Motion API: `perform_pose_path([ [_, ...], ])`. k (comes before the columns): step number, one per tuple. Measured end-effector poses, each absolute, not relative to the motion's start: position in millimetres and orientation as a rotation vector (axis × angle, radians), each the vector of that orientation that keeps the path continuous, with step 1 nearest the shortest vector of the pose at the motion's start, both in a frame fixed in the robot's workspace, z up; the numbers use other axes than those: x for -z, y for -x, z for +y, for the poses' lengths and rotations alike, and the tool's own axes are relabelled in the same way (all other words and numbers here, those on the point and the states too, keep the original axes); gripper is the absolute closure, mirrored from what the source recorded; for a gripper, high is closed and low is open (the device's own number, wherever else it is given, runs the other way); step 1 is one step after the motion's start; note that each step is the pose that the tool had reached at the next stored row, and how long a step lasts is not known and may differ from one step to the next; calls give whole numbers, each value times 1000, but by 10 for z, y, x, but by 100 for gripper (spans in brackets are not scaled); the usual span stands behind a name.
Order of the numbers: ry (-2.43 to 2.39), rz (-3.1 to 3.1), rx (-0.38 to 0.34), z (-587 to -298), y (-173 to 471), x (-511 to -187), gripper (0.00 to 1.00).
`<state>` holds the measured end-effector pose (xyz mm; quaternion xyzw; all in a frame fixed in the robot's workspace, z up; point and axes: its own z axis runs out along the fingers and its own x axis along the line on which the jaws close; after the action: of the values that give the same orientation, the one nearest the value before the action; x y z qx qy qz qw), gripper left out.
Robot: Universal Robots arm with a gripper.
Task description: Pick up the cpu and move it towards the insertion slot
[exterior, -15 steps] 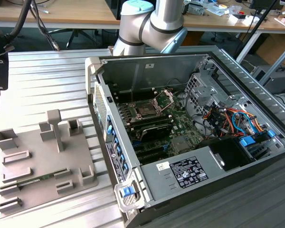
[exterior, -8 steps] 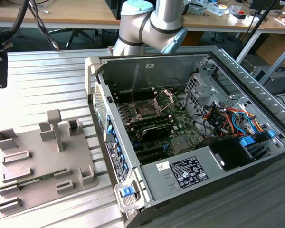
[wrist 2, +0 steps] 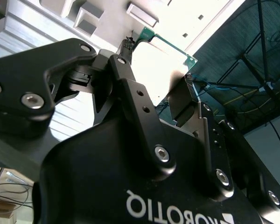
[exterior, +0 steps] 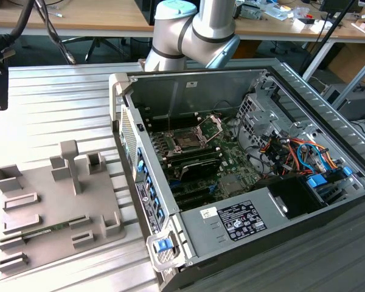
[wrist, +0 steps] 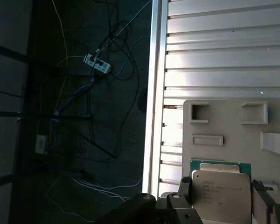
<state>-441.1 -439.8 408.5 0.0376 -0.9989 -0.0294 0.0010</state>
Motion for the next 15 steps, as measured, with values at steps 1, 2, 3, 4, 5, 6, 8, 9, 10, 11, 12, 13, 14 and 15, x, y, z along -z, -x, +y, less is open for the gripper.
perform_pose_path([
  [1,-118,-3136,92,-4398,4412,-4089,45],
  [2,-118,-3136,92,-4398,4412,-4093,45],
  [3,-118,-3136,92,-4398,4412,-4096,45],
  [4,-118,-3136,92,-4398,4412,-4099,45],
  [5,-118,-3136,92,-4398,4412,-4102,45],
  [6,-118,-3136,92,-4398,4411,-4105,45],
  [8,-118,-3136,92,-4398,4411,-4113,45],
  [9,-118,-3136,92,-4398,4412,-4118,45],
  [10,-118,-3136,92,-4398,4412,-4121,45],
  [11,-118,-3136,92,-4398,4411,-4126,45],
  [12,-118,-3136,92,-4398,4412,-4128,45],
  [13,-118,-3136,92,-4398,4411,-4130,45],
  [14,-118,-3136,92,-4398,4412,-4135,45],
  [15,-118,-3136,92,-4398,4412,-4139,45],
])
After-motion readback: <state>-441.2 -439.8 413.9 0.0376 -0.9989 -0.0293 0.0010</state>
